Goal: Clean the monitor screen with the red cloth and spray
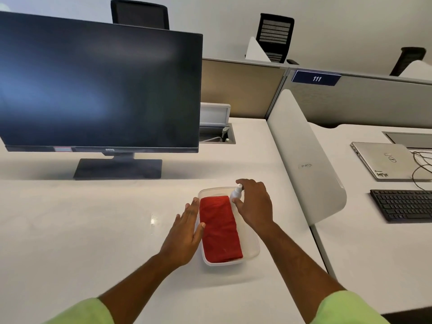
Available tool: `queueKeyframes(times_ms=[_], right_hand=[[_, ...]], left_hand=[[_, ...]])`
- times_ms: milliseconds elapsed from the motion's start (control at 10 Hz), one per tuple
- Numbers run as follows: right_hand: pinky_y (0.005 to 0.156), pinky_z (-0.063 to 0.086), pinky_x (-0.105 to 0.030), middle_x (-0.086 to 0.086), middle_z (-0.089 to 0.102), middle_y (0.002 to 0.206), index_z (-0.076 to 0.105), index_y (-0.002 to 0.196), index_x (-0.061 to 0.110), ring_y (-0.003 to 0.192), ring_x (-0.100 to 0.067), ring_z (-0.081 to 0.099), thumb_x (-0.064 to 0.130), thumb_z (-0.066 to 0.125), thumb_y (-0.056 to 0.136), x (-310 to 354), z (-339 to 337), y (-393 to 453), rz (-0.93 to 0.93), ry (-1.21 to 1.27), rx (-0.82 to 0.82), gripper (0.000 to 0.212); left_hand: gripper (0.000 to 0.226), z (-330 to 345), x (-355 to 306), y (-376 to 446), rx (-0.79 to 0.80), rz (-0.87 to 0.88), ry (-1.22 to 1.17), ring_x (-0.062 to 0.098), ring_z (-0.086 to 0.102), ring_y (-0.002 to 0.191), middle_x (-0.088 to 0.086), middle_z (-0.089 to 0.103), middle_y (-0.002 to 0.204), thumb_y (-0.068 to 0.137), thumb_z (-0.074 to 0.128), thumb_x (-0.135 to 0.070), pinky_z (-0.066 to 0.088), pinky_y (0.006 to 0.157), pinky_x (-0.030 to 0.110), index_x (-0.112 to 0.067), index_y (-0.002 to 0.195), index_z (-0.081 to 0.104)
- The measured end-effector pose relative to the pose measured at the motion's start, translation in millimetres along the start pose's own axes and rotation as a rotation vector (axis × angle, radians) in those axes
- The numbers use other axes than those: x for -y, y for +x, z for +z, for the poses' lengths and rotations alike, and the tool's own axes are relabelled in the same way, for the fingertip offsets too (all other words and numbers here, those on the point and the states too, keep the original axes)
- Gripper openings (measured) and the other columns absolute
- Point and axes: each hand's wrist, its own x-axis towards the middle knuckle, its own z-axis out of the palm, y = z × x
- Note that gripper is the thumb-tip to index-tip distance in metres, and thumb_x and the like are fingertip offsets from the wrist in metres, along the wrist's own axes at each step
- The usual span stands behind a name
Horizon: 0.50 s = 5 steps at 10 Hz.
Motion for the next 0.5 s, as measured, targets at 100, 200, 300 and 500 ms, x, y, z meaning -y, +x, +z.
queueKeyframes(times_ms=[100, 200, 300, 500], right_hand=[[0.097, 0.052, -0.035, -0.001, 0.063, 0.137, 0.055, 0.145, 0.021, 0.124, -0.022, 0.057, 0.033, 0.077, 0.092, -3, 3, -2, 0.056, 0.091, 0.014, 0.058], [0.101, 0.051, -0.036, -0.002, 0.058, 0.142, 0.043, 0.154, 0.02, 0.127, -0.021, 0.058, 0.033, 0.086, 0.085, -8, 3, -6, 0.139, 0.197, 0.085, 0.082], [0.103, 0.053, -0.04, -0.002, 0.058, 0.144, 0.037, 0.157, 0.019, 0.125, -0.021, 0.063, 0.039, 0.089, 0.081, -12, 7, -14, 0.284, 0.3, 0.129, 0.094], [0.092, 0.049, -0.029, -0.003, 0.068, 0.137, 0.048, 0.149, 0.016, 0.119, -0.018, 0.07, 0.037, 0.082, 0.089, -17, 19, -26, 0.368, 0.412, 0.127, 0.072]], left_hand=[[0.065, -1, 1, 1, 0.007, 0.007, 0.001, 0.009, -0.002, 0.154, -0.022, -0.009, 0.162, 0.103, 0.029, -0.053, -0.002, 0.119, 0.028, -0.043, 0.153, -0.012], [0.065, -2, 0, 2, 0.025, 0.013, -0.011, 0.009, -0.001, 0.154, -0.02, -0.008, 0.164, 0.103, 0.028, -0.053, 0.0, 0.121, 0.029, -0.044, 0.152, -0.013], [0.066, -4, 0, 3, 0.037, 0.009, -0.021, 0.01, 0.0, 0.154, -0.019, -0.007, 0.165, 0.101, 0.026, -0.055, 0.004, 0.124, 0.035, -0.043, 0.153, -0.012], [0.067, -5, -4, 5, 0.038, 0.007, -0.051, 0.012, 0.003, 0.154, -0.018, -0.006, 0.166, 0.102, 0.027, -0.054, 0.01, 0.126, 0.042, -0.04, 0.156, -0.01]])
